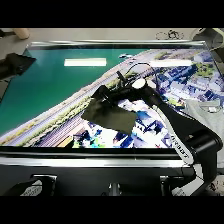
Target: Fold the shirts.
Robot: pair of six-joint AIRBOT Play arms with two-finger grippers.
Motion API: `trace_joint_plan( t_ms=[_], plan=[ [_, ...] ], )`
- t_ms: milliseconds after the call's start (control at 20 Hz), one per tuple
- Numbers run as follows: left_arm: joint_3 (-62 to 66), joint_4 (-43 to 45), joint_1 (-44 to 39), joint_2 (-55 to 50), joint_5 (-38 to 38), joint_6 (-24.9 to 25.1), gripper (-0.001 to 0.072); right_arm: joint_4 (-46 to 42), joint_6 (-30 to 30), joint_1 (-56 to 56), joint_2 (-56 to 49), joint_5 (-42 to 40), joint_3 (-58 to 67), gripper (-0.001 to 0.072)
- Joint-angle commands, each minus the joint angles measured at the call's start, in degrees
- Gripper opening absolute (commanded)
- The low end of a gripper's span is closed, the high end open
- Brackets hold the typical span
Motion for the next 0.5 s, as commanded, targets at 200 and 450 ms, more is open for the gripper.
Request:
trace_joint_plan(
  t_ms=[200, 450],
  plan=[
    [-0.04, 5.77, 2.14, 3.54, -3.43, 0.48, 0.0026, -15.04, 2.23, -13.51, 6.49, 8.20, 0.07, 0.0598],
    [-1.57, 14.47, 2.12, 3.52, -5.16, 0.26, 0.0026, -53.07, 10.10, -19.08, 9.09, 31.36, -8.76, 0.0689]
  ],
)
